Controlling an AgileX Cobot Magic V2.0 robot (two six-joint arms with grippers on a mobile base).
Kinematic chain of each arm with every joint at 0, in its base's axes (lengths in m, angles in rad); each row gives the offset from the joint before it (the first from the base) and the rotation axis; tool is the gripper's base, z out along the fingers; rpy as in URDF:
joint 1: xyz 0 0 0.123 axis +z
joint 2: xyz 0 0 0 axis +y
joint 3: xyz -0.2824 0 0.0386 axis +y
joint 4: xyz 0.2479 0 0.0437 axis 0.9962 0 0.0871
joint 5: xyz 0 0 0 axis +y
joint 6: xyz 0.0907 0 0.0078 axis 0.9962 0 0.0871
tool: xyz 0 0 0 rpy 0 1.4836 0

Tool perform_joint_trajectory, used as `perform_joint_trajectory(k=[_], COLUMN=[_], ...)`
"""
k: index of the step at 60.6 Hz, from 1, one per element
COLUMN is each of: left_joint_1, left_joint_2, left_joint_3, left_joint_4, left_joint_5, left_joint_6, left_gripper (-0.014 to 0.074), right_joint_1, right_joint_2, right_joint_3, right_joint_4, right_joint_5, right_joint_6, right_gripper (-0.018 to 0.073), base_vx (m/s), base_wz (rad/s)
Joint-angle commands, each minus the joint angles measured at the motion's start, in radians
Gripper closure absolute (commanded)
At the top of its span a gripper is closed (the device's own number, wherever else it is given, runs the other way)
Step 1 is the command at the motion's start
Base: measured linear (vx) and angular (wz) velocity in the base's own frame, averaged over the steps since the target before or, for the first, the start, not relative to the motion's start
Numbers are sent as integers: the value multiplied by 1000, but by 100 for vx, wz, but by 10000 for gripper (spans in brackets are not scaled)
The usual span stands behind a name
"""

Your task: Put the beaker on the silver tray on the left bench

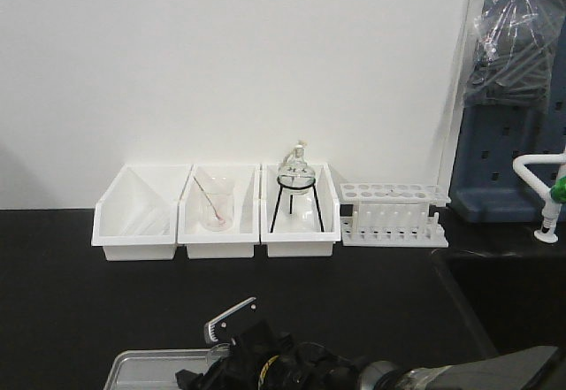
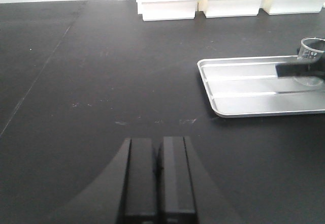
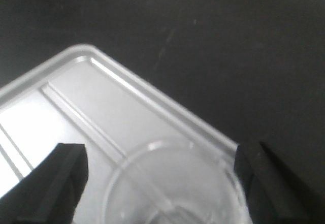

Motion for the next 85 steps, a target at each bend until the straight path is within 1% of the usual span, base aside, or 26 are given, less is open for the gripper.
perform_joint_trajectory(k=[1, 11, 16, 20, 25, 27, 31, 38, 44, 57, 68, 85], left_joint_1=[-2, -2, -2, -2, -2, -2, -2, -2, -2, -2, -2, -2], left_joint_2=[-9, -9, -9, -9, -9, -9, -9, -9, -9, -9, -9, -9], left_joint_3=[20, 20, 20, 20, 20, 20, 20, 20, 20, 20, 20, 20], left_joint_4=[-8, -8, -8, -8, -8, -8, -8, -8, -8, -8, -8, -8], left_joint_5=[-79, -79, -79, -79, -79, -79, -79, -79, -79, -79, -79, -79], left_joint_6=[-1, -1, -1, -1, -1, -1, -1, -1, -1, -1, -1, -1], left_gripper=[595, 595, 595, 595, 595, 595, 595, 595, 595, 595, 595, 595], right_joint_1=[-2, -2, -2, -2, -2, -2, -2, -2, -2, -2, -2, -2], right_joint_2=[-106, -161, -217, -287, -385, -430, -515, -690, -848, -1093, -1191, -1197], right_joint_3=[-28, -28, -25, -25, -21, -5, 53, 211, 361, 586, 709, 801], right_joint_4=[7, 7, 8, 8, 8, 8, -3, -46, -45, -45, -43, -42], right_joint_5=[-69, -65, -24, 71, 221, 245, 236, 204, 204, 205, 209, 215], right_joint_6=[-5, -9, -6, -3, -3, -3, -8, -8, -8, -8, -8, -8], right_gripper=[-36, -17, -17, -17, -15, -11, 4, 50, 95, 173, 229, 309], base_vx=[0, 0, 0, 0, 0, 0, 0, 0, 0, 0, 0, 0], base_wz=[0, 0, 0, 0, 0, 0, 0, 0, 0, 0, 0, 0])
